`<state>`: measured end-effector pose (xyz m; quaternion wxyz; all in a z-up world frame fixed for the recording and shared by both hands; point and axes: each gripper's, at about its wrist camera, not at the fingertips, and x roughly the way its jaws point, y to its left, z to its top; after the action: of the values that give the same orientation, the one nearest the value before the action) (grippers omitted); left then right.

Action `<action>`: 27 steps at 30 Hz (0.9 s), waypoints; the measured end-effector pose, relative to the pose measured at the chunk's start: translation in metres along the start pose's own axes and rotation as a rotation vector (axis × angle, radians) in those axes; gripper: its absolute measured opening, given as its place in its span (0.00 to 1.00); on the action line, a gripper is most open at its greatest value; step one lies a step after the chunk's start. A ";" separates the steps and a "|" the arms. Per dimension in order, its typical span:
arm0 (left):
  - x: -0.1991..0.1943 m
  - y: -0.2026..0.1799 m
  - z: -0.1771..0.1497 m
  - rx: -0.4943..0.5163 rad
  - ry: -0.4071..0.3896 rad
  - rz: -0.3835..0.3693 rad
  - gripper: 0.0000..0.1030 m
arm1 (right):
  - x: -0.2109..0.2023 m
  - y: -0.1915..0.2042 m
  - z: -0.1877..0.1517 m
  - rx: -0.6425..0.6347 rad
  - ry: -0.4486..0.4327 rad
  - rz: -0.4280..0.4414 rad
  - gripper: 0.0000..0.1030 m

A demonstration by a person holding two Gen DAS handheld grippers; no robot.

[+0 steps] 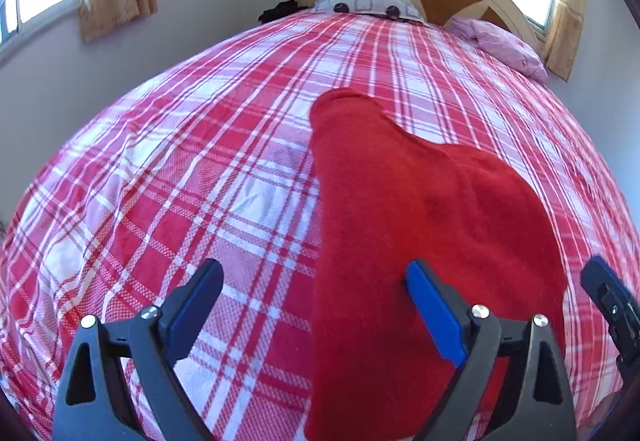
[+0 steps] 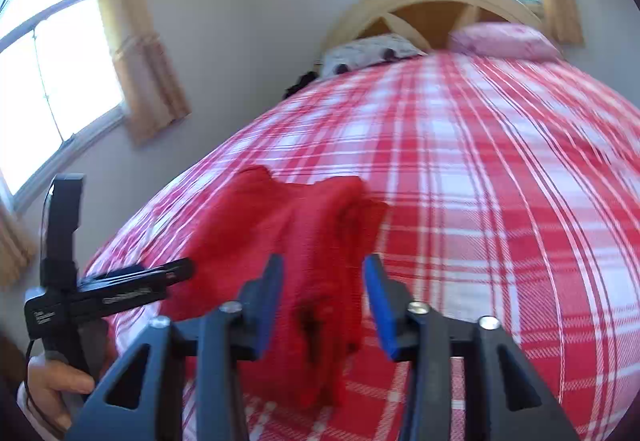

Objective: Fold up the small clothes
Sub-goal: 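Release the folded cardigan from both tools and withdraw them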

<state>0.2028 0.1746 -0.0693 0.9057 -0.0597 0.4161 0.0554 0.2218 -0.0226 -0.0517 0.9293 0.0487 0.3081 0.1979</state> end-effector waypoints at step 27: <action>-0.082 -0.034 -0.055 0.099 -0.122 0.041 0.96 | -0.163 0.022 -0.023 0.078 -0.335 -0.165 0.70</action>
<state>0.1140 0.1285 -0.0405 0.9298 -0.0027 0.3636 0.0568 0.0817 -0.0685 0.0248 0.9780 0.0913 0.1597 0.0981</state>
